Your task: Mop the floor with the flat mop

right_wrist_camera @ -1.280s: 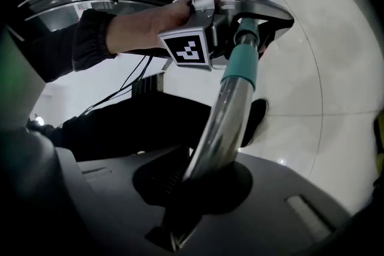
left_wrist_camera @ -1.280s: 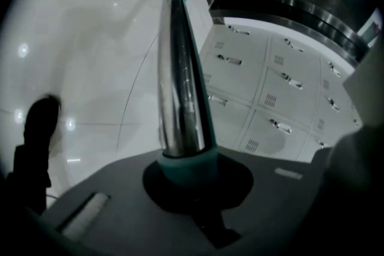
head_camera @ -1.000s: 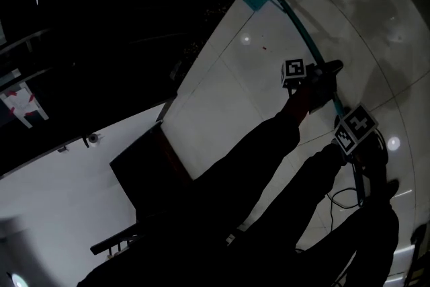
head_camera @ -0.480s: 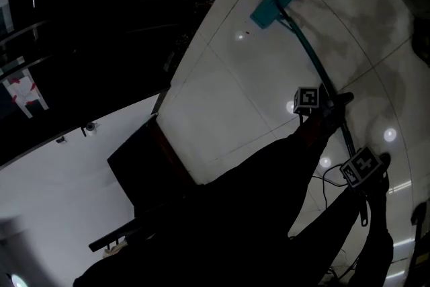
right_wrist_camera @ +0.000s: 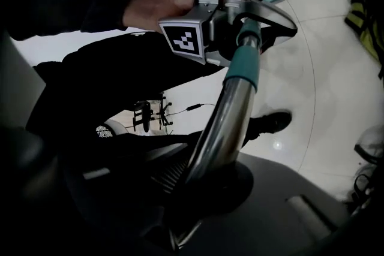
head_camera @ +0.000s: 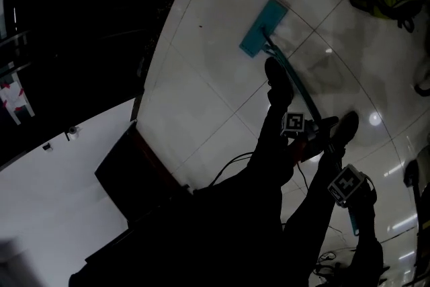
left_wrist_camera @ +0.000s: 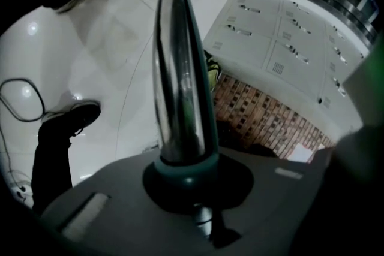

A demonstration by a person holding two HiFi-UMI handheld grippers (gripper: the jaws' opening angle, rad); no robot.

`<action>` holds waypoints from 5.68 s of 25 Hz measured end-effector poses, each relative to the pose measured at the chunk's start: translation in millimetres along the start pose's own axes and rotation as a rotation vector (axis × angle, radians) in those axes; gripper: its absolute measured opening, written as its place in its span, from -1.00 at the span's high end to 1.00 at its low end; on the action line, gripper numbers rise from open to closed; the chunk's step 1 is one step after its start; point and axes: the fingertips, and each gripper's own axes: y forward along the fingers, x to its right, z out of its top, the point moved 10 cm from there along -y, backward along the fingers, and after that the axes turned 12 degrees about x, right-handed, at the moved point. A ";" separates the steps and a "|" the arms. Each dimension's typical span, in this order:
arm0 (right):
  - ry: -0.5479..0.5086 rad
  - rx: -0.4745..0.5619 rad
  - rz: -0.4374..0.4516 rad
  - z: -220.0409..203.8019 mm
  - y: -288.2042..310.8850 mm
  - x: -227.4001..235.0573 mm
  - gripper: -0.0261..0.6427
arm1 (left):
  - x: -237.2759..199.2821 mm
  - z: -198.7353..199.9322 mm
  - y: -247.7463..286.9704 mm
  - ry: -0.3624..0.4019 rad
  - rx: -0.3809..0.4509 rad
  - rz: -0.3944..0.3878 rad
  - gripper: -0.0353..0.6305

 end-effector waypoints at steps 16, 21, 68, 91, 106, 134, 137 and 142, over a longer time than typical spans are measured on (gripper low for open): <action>0.060 -0.005 -0.007 -49.9 13.5 11.6 0.72 | -41.7 -35.6 25.8 -0.015 -0.035 0.026 0.89; 0.067 0.020 0.016 35.2 6.9 19.7 0.72 | -4.7 39.5 16.1 -0.018 0.024 -0.008 0.89; 0.031 0.019 0.008 146.9 -16.4 16.2 0.76 | 61.4 136.0 -18.3 0.033 0.137 -0.144 0.88; 0.161 0.086 0.133 14.4 -5.5 17.5 0.73 | -7.2 17.7 20.4 -0.017 0.096 -0.088 0.87; 0.095 0.062 0.080 379.0 -14.1 27.4 0.73 | 135.3 345.3 -62.8 0.025 0.181 -0.173 0.84; 0.037 0.134 0.175 308.0 -28.1 -12.1 0.72 | 153.1 263.8 -87.7 0.134 0.300 -0.227 0.79; 0.048 0.160 0.224 228.1 -33.7 -23.4 0.72 | 136.1 187.6 -77.9 0.121 0.335 -0.256 0.81; 0.060 0.183 0.254 119.8 -33.4 -46.5 0.72 | 106.6 84.4 -69.9 0.120 0.239 -0.224 0.82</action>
